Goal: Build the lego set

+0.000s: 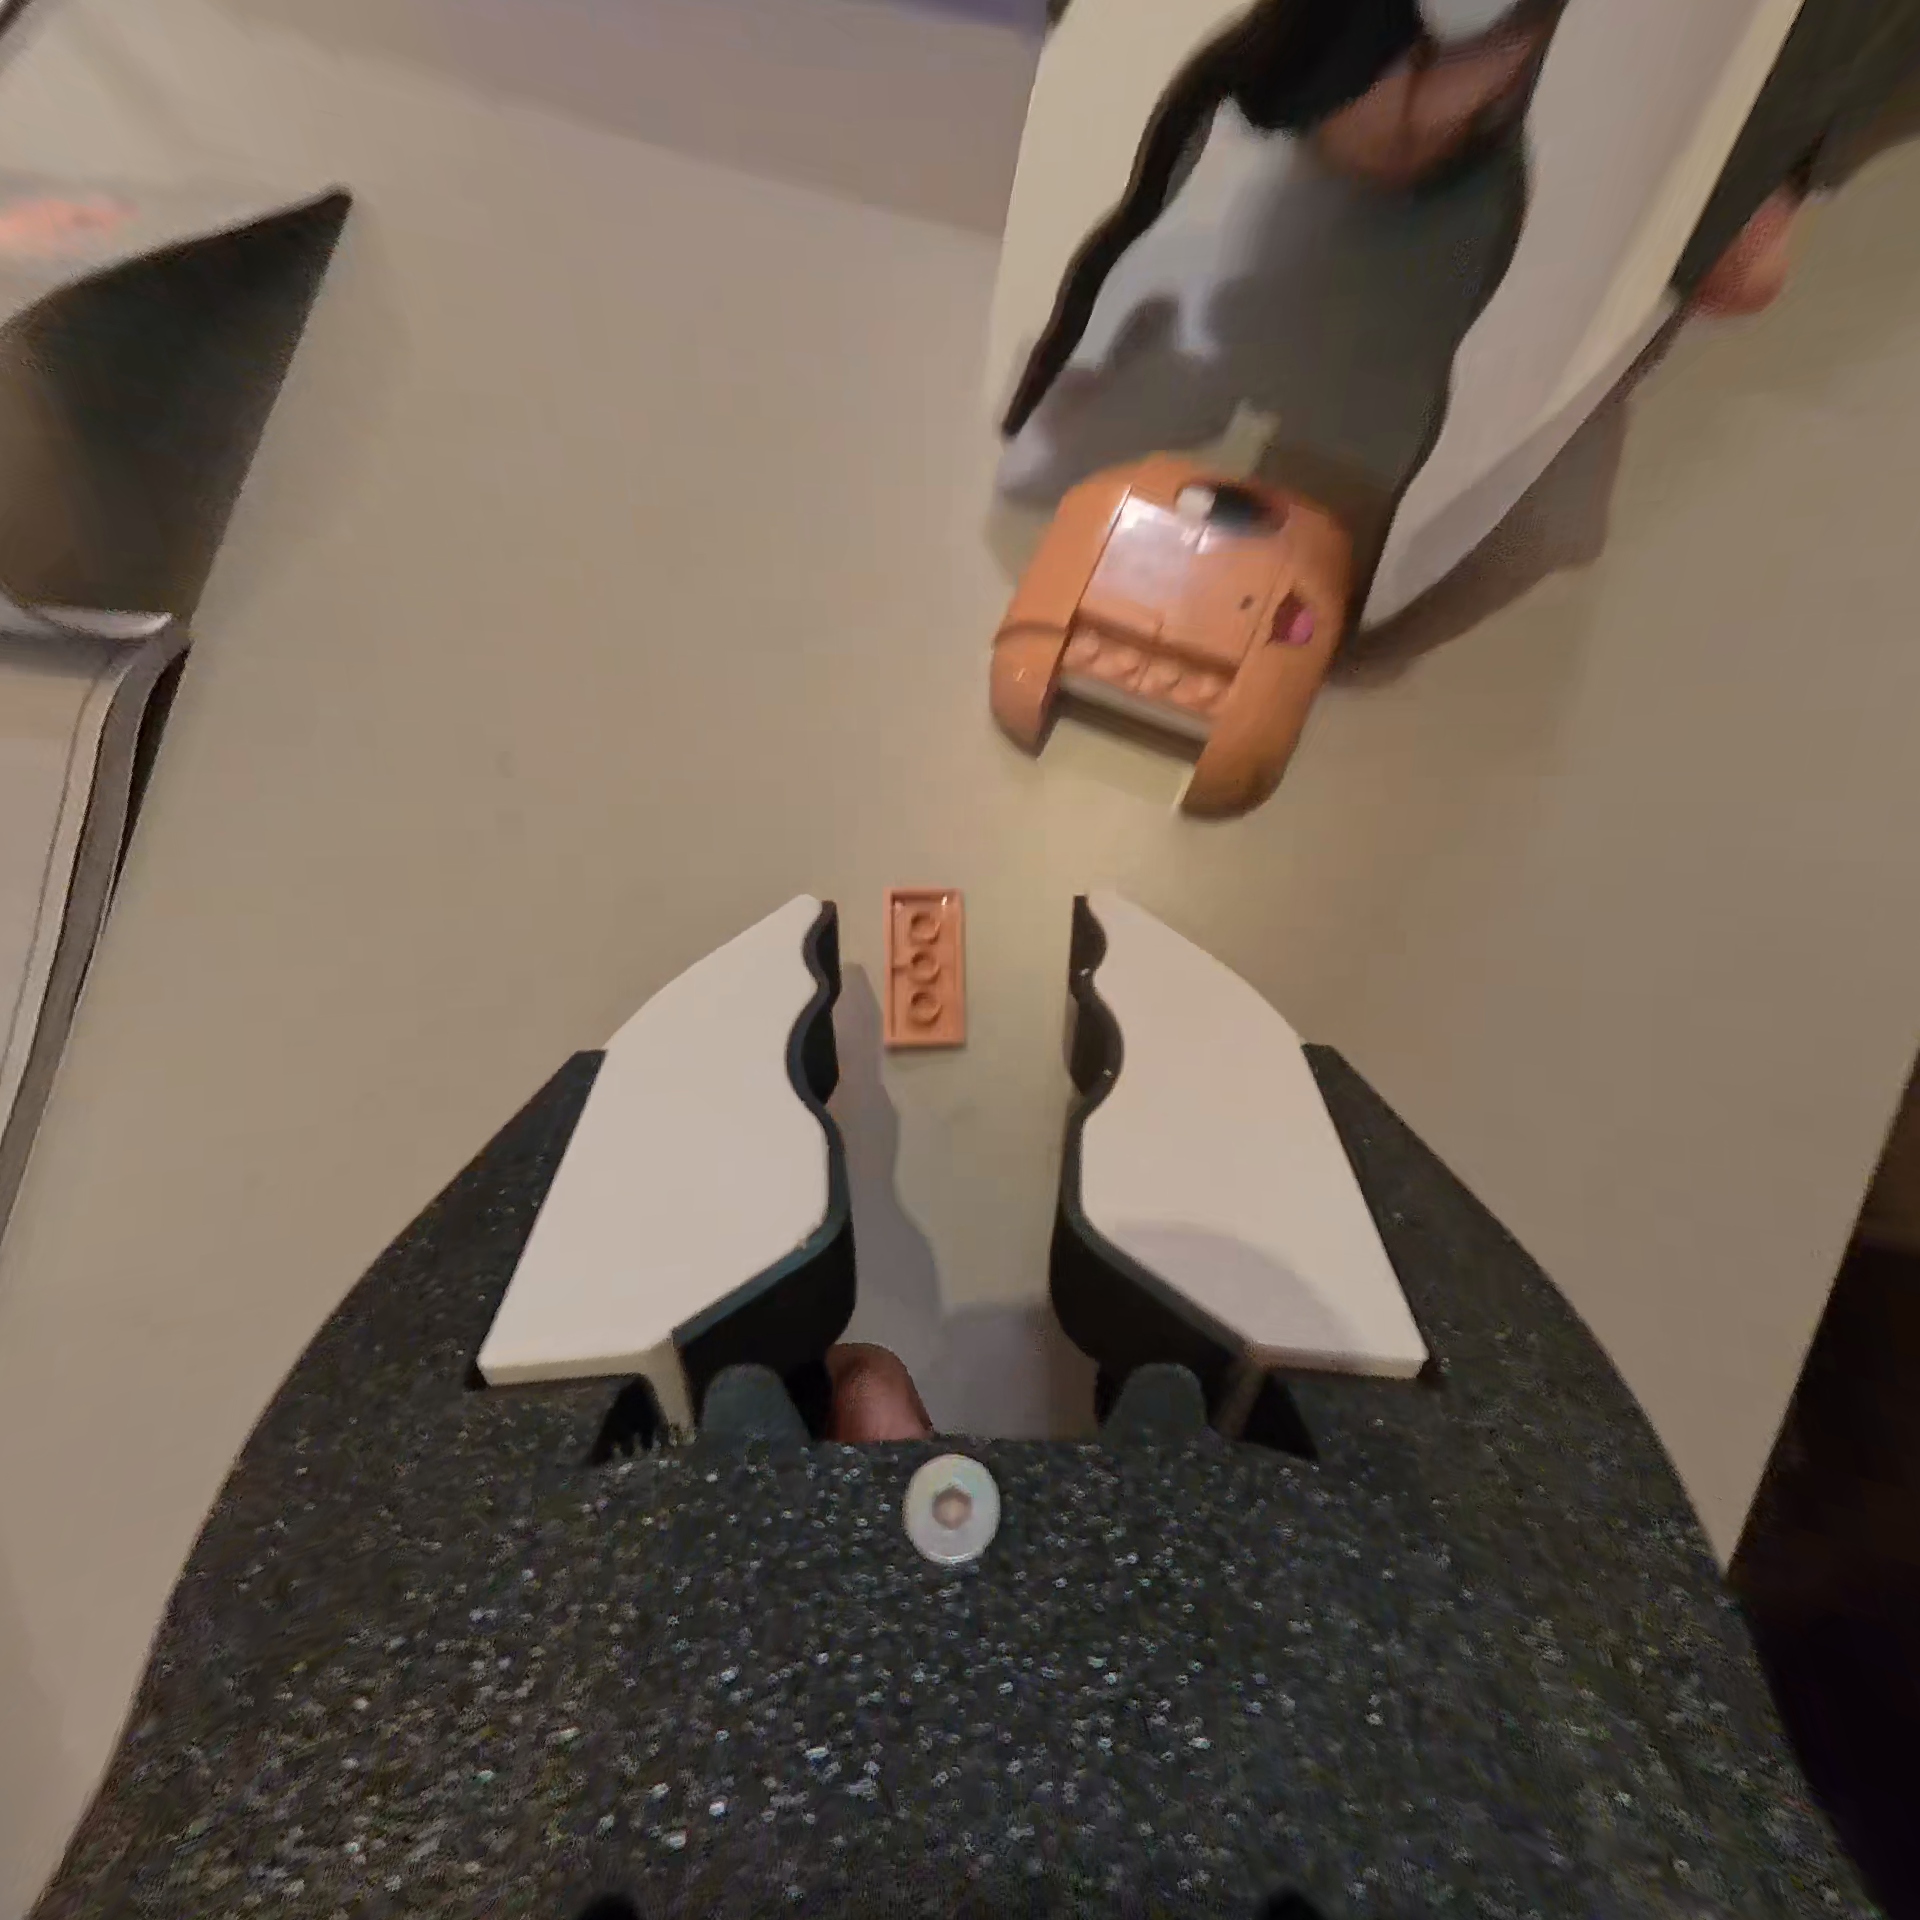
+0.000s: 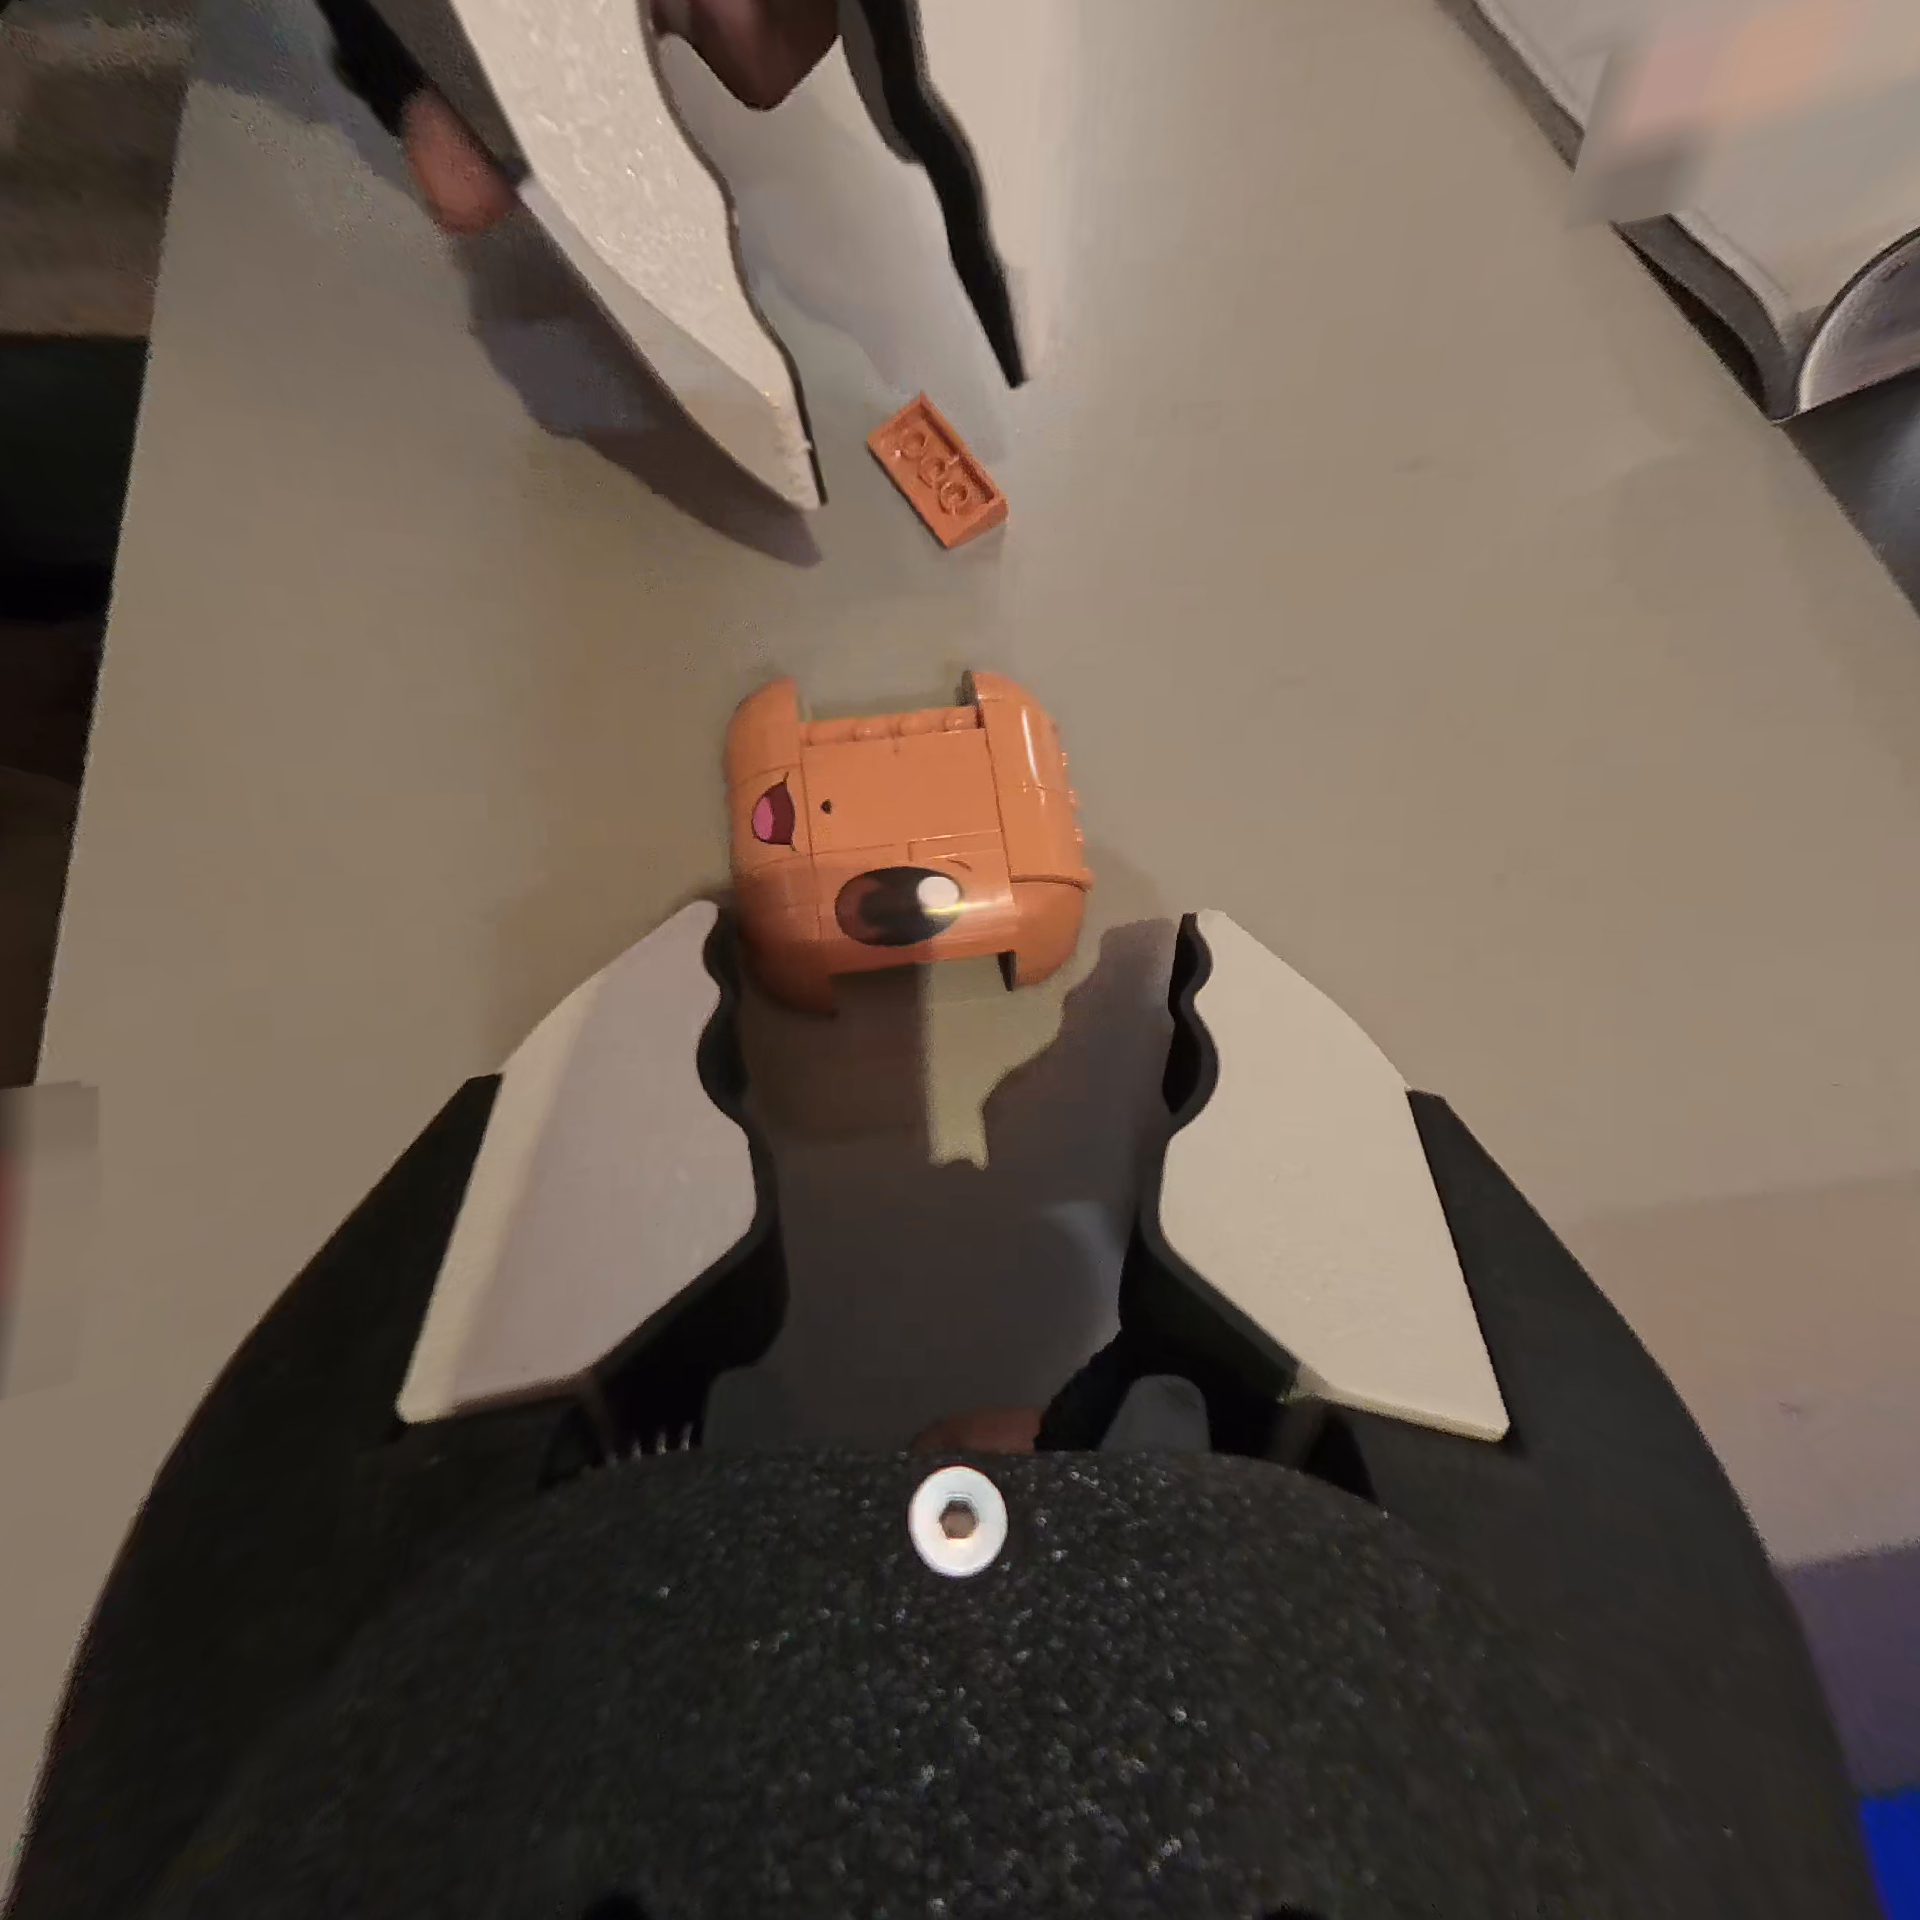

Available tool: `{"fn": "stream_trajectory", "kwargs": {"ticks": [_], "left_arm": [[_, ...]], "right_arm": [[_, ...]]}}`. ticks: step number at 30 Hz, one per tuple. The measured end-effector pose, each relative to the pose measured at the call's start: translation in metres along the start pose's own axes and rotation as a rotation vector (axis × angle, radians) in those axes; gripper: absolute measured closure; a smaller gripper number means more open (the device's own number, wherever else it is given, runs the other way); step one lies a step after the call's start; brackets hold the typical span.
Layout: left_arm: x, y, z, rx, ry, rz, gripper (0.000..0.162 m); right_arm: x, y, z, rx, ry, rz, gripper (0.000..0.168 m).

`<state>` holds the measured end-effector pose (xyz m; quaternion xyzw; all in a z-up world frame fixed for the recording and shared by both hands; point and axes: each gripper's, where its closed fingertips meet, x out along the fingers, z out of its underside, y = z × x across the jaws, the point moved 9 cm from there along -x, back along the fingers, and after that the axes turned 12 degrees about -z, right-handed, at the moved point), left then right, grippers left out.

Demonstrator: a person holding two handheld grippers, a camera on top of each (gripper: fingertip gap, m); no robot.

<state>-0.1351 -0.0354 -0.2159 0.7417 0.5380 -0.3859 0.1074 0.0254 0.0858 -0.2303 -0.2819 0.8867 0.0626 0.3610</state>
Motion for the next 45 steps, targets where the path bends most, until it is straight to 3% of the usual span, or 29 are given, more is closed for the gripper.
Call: {"fn": "stream_trajectory", "kwargs": {"ticks": [6,12,15,23,27,31,34,37,40,43,45], "left_arm": [[0.01,0.0,0.006,0.129,-0.093,-0.039,0.144],[0.019,-0.006,0.0,0.122,-0.083,-0.015,0.146],[0.022,-0.012,-0.001,-0.094,-0.024,0.112,0.147],[0.019,-0.026,-0.013,-0.961,0.381,0.619,0.147],[0.024,-0.012,-0.016,-1.199,0.513,0.733,0.147],[0.025,0.003,-0.02,-1.302,0.572,0.77,0.146],[0.025,0.01,-0.021,-1.351,0.59,0.791,0.147],[0.024,0.014,-0.019,-1.376,0.59,0.8,0.146],[0.02,0.012,-0.015,-1.326,0.564,0.751,0.144],[0.007,0.003,-0.014,-1.116,0.591,0.568,0.139],[-0.001,0.0,-0.015,-0.852,0.567,0.375,0.136]], "right_arm": [[-0.002,0.001,0.0,0.005,0.02,0.009,0.09],[-0.003,0.002,0.0,0.006,0.029,0.015,0.09],[-0.005,0.004,-0.001,-0.017,0.03,0.037,0.09],[-0.019,0.008,-0.026,-0.217,0.228,0.194,0.1],[-0.02,0.003,-0.036,-0.325,0.335,0.244,0.104],[-0.016,-0.005,-0.04,-0.419,0.362,0.28,0.107],[-0.011,-0.008,-0.044,-0.422,0.369,0.274,0.114],[-0.008,-0.009,-0.046,-0.411,0.36,0.283,0.132],[-0.007,-0.009,-0.046,-0.374,0.319,0.225,0.133],[-0.005,-0.008,-0.045,-0.321,0.237,0.187,0.133],[-0.003,-0.008,-0.044,-0.293,0.174,0.168,0.133]]}}
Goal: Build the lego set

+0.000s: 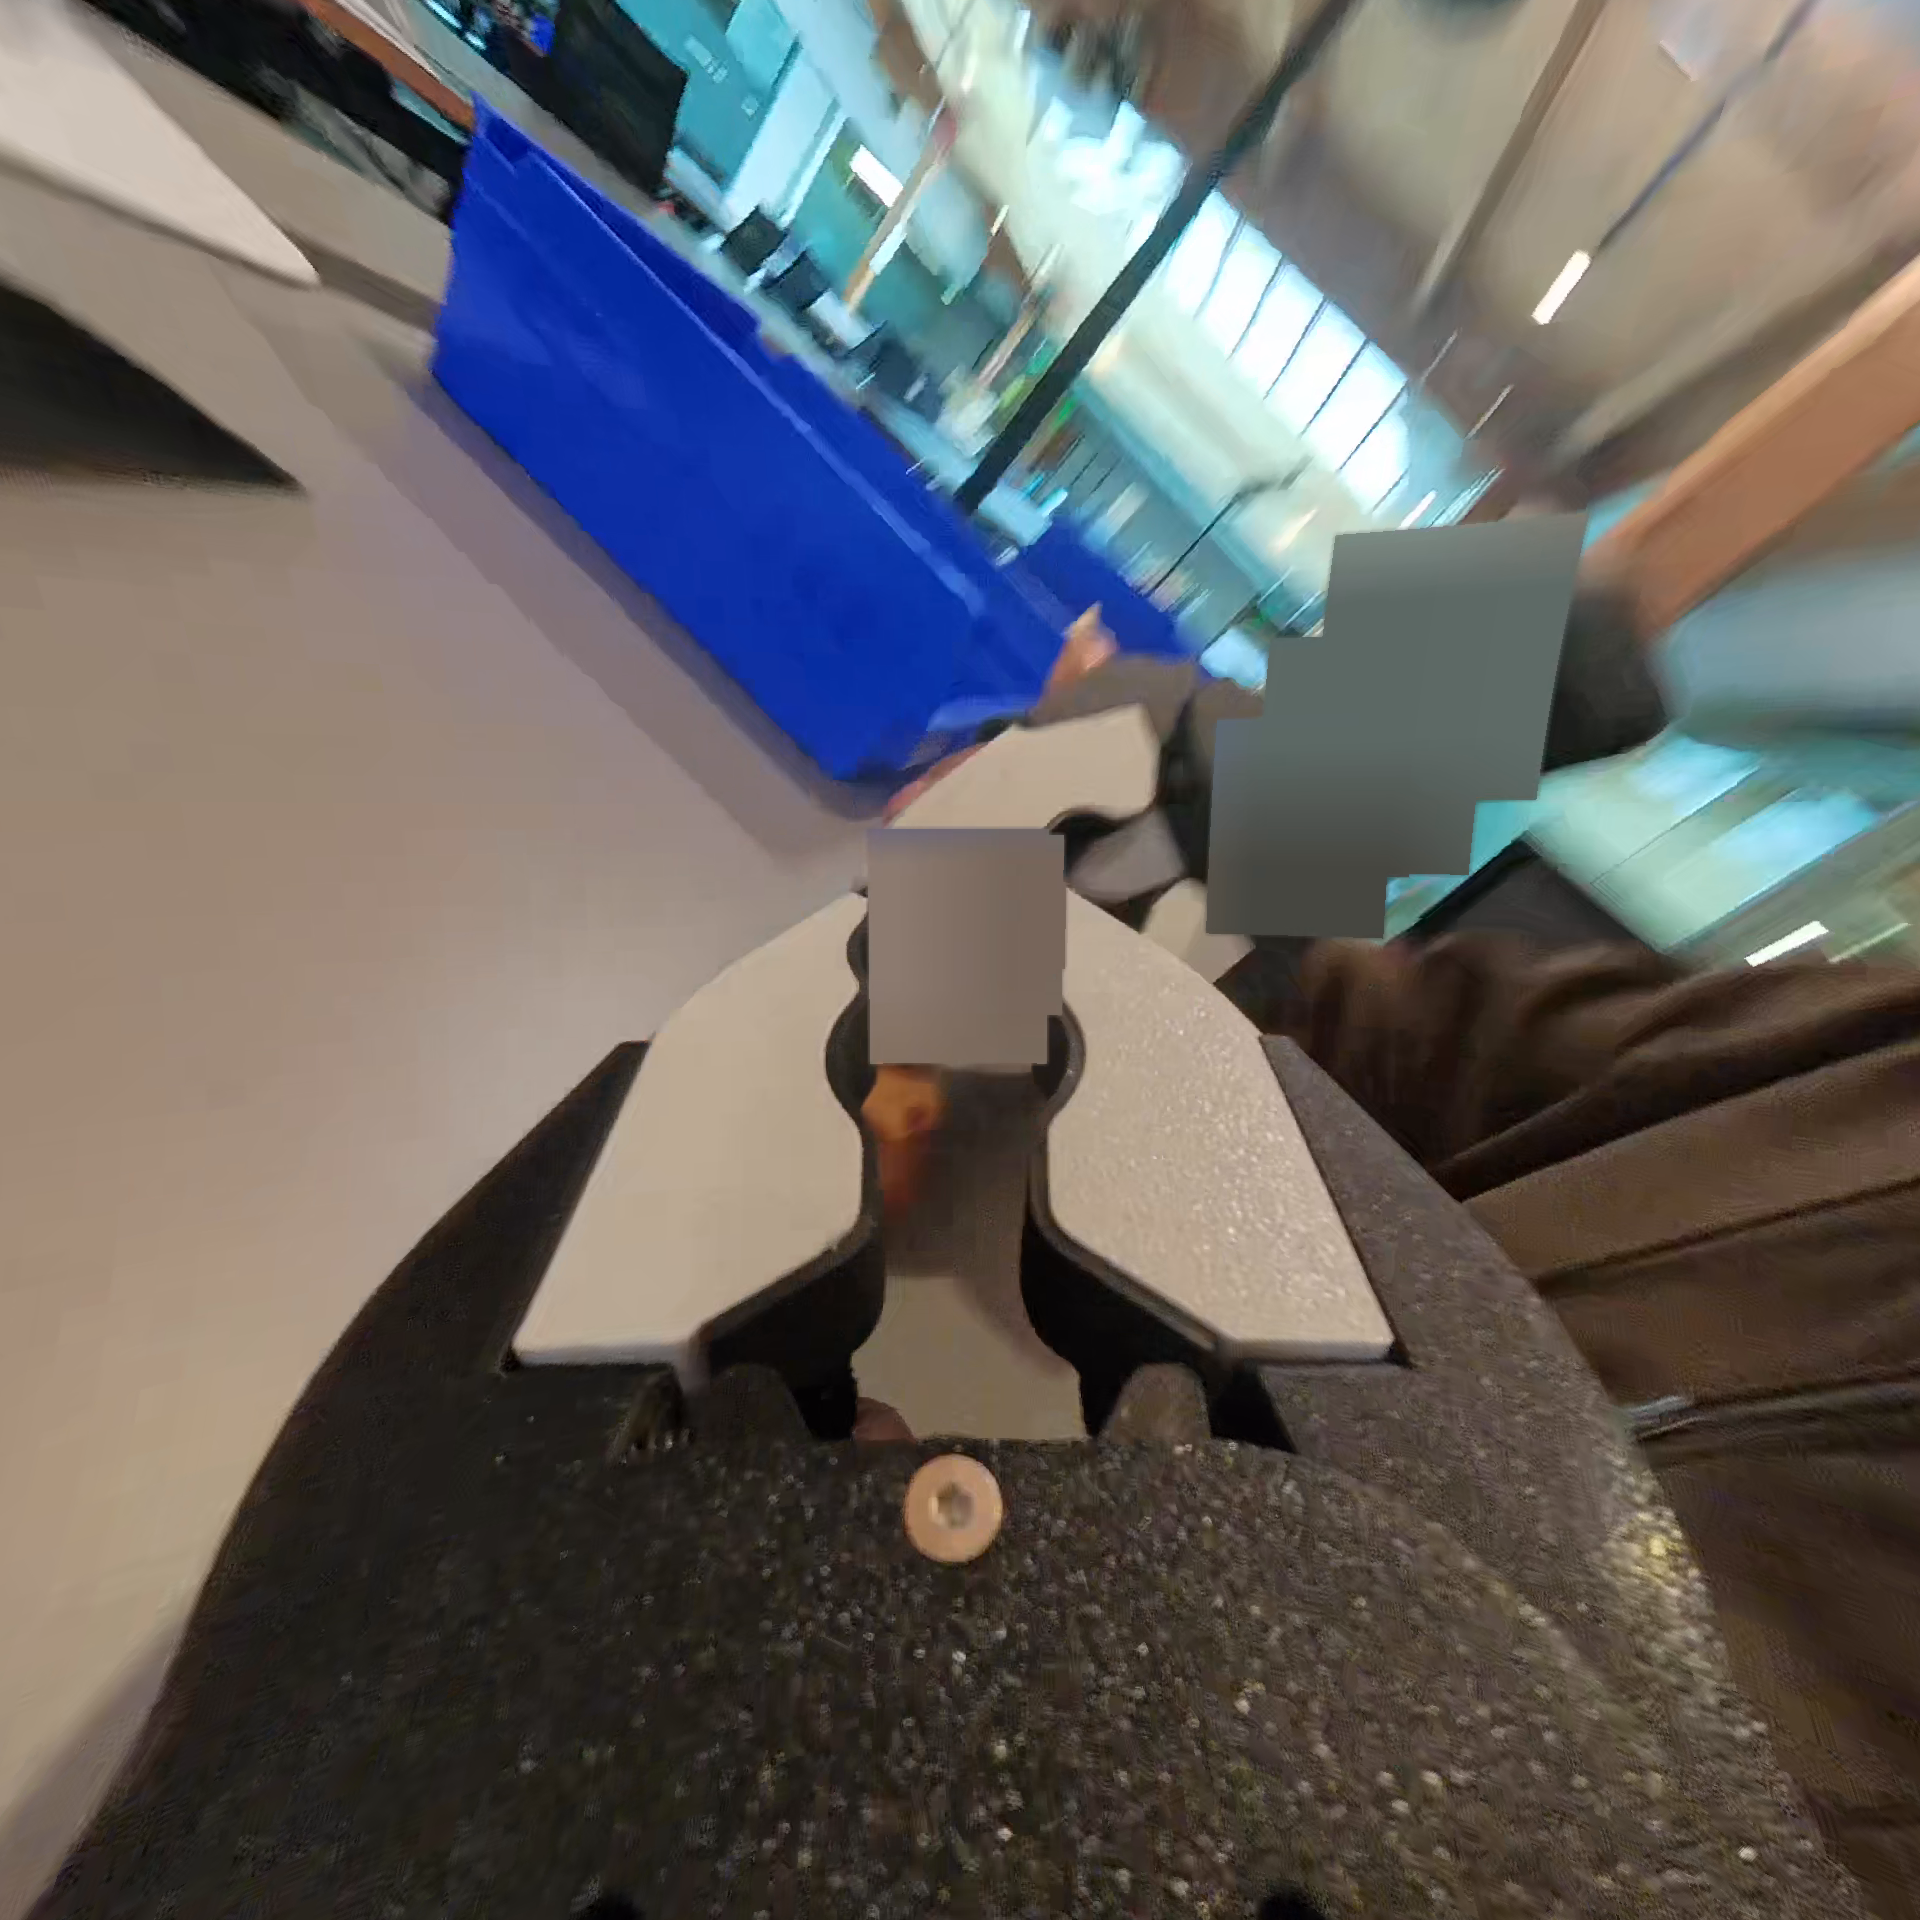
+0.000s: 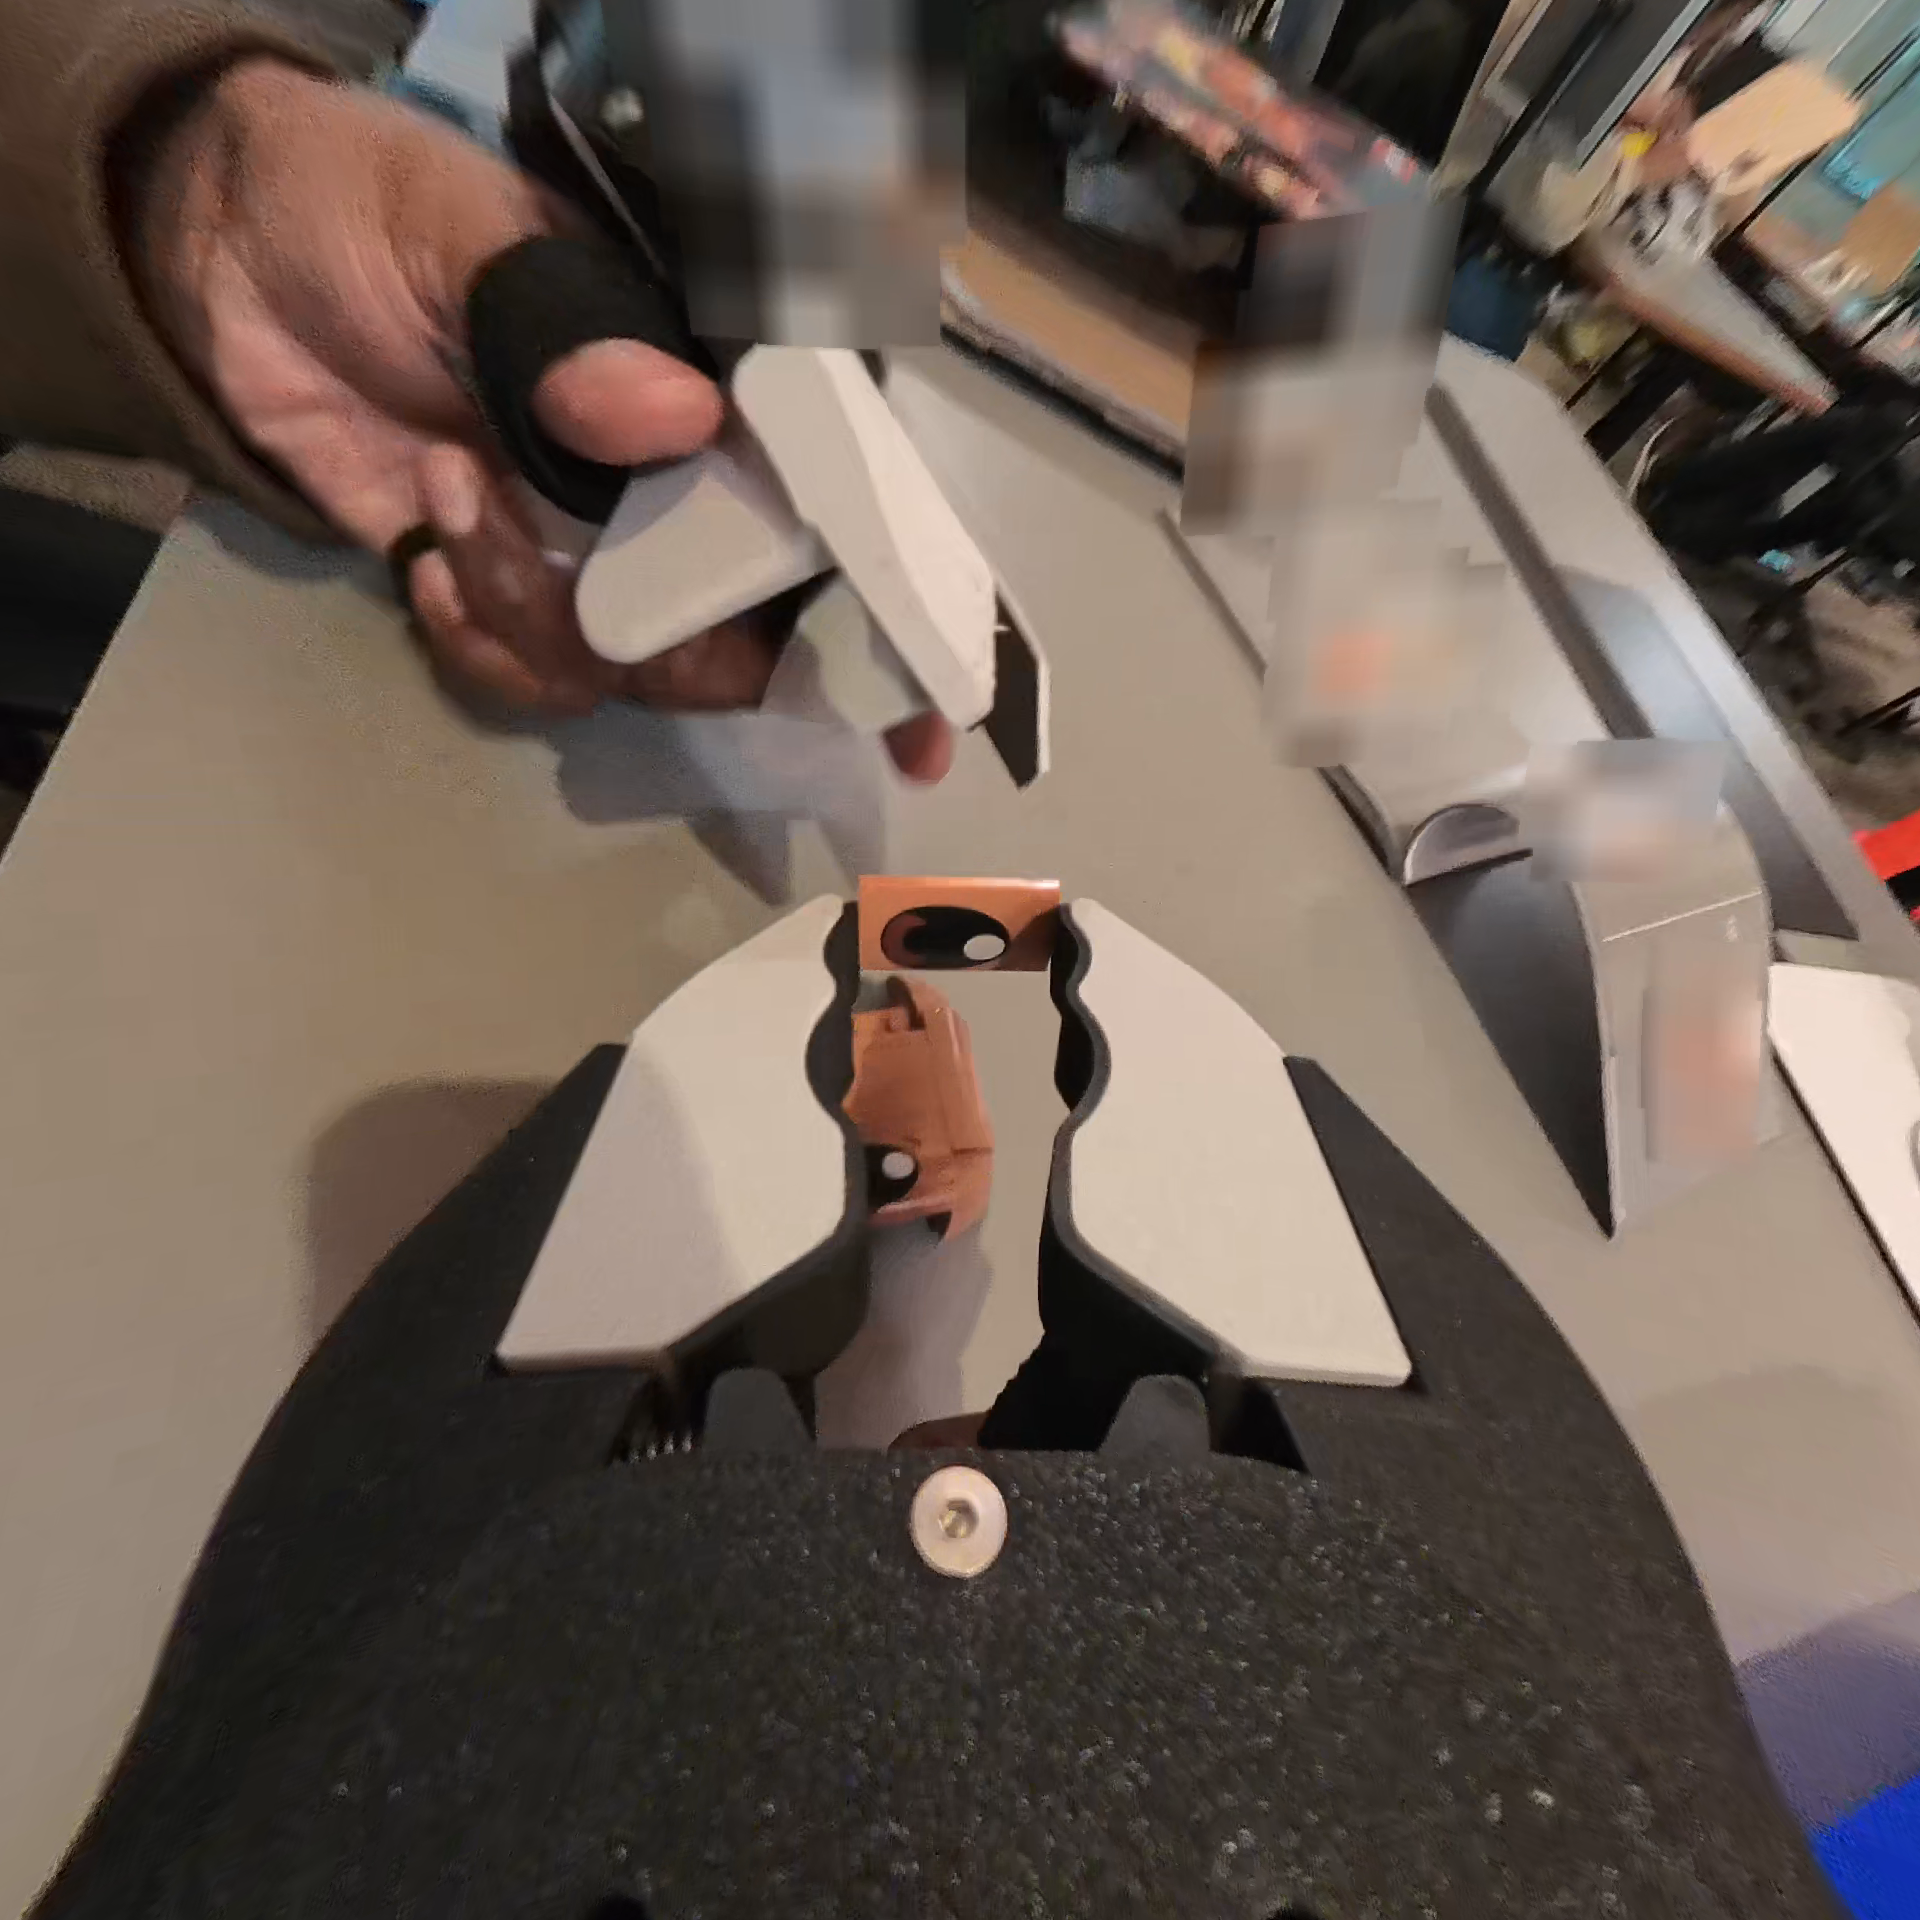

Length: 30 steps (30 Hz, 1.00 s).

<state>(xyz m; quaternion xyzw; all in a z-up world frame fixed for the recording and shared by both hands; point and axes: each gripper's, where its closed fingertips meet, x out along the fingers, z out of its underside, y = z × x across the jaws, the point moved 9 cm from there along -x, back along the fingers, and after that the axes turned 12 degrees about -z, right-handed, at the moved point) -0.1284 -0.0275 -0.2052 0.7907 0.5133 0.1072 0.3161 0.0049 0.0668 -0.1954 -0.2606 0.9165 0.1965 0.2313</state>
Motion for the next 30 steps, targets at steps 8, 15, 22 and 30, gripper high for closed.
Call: {"fn": "stream_trajectory", "kwargs": {"ticks": [8,15,22,30], "left_arm": [[0.004,0.013,0.013,0.717,-0.203,-0.039,0.124],[0.014,0.003,0.007,0.809,-0.281,0.045,0.124],[0.025,-0.005,0.002,0.888,-0.312,0.174,0.127],[0.025,-0.008,0.005,0.922,-0.333,0.167,0.134]], "right_arm": [[0.007,-0.003,0.002,0.069,-0.274,-0.042,0.133],[0.014,-0.005,0.0,0.117,-0.332,-0.115,0.133],[0.013,-0.005,0.003,0.163,-0.363,-0.233,0.133],[0.013,0.002,0.004,0.176,-0.377,-0.29,0.134]]}}
